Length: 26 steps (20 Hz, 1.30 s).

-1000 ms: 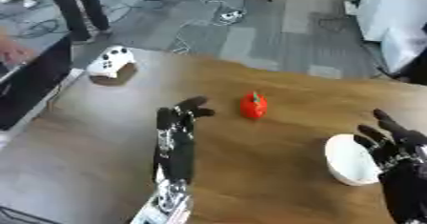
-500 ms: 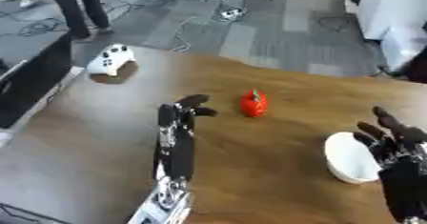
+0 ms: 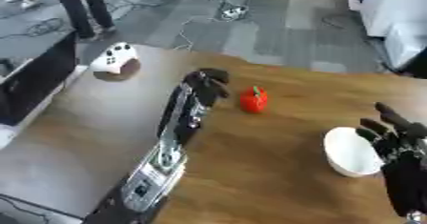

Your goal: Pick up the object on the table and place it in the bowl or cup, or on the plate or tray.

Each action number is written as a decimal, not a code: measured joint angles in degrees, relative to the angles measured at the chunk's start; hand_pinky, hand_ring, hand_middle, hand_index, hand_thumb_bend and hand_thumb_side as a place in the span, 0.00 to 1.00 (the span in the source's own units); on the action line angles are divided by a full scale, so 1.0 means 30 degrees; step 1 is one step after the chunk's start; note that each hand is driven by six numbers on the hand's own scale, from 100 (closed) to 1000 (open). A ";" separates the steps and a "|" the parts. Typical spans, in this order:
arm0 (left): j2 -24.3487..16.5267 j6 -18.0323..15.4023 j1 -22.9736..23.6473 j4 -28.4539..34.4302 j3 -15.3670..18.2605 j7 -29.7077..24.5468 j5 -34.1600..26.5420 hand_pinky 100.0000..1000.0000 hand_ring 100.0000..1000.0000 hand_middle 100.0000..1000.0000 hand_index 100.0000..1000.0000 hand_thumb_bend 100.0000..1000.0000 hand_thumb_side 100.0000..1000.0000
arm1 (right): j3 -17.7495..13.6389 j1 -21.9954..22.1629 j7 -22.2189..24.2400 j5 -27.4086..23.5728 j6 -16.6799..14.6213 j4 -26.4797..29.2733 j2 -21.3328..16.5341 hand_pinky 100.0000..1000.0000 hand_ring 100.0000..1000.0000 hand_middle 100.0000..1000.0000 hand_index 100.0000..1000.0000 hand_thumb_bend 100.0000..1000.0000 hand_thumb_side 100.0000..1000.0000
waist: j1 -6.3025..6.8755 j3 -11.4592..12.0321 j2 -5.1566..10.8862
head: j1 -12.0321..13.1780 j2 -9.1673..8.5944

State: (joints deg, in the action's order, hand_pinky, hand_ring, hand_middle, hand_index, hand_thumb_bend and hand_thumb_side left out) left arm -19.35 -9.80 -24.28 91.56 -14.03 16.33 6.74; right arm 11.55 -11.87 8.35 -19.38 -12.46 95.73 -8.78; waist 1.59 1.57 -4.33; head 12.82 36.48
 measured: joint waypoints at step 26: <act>-0.0431 -0.2107 -0.6622 -1.1054 -0.1208 -0.3818 1.6303 0.95 0.69 0.73 0.74 0.55 0.86 | 0.0208 0.0410 0.0683 0.0042 -0.0599 0.0851 -0.0970 0.77 0.72 0.87 0.72 0.00 0.81 | -0.0524 -0.1535 -0.0527 | 0.1271 -0.1057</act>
State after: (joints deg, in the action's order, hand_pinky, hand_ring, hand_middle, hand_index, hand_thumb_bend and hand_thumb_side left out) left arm -20.64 -16.12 -44.15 58.40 -17.65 4.88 55.65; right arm 12.17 -10.64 10.40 -19.25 -14.25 98.28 -11.69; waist 0.02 -3.04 -5.91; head 16.63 33.31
